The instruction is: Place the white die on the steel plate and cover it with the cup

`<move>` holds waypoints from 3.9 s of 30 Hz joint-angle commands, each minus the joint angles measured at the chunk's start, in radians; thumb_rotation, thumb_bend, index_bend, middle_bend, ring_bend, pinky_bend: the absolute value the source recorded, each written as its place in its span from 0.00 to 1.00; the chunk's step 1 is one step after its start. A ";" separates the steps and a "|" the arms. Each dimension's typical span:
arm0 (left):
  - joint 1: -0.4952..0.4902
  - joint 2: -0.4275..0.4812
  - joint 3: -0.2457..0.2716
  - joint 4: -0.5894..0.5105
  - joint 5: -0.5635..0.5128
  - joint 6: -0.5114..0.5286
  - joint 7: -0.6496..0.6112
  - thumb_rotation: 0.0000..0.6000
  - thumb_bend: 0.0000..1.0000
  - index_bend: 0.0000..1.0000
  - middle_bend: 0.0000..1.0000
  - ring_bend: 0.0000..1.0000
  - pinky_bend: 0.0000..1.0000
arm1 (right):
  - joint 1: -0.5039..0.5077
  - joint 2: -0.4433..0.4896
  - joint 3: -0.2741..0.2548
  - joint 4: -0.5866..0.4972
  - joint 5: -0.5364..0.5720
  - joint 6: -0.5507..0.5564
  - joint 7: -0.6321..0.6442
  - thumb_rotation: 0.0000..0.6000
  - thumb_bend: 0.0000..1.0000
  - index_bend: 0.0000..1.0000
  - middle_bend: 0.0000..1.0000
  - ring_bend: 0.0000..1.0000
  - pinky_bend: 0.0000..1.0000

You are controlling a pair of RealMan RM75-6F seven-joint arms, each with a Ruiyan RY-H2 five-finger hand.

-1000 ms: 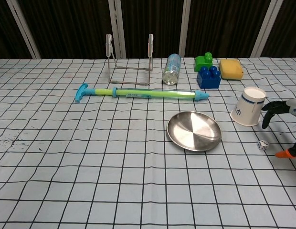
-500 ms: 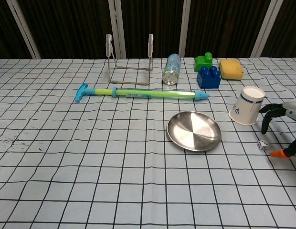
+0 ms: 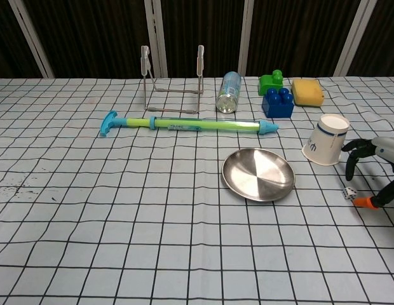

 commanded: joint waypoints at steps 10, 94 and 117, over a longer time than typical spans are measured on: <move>-0.004 -0.004 0.000 -0.001 -0.004 -0.007 0.014 1.00 0.67 0.28 0.00 0.00 0.09 | 0.014 -0.020 -0.001 0.030 0.009 -0.007 0.003 1.00 0.27 0.52 0.13 0.10 0.00; -0.015 -0.002 -0.003 0.015 -0.012 -0.028 -0.011 1.00 0.67 0.28 0.00 0.00 0.09 | 0.311 -0.126 0.113 -0.130 0.140 -0.065 -0.336 1.00 0.33 0.57 0.13 0.11 0.00; -0.023 -0.006 -0.004 0.023 -0.019 -0.045 -0.012 1.00 0.67 0.28 0.00 0.00 0.09 | 0.383 -0.245 0.088 0.111 0.157 -0.119 -0.273 1.00 0.33 0.57 0.13 0.11 0.00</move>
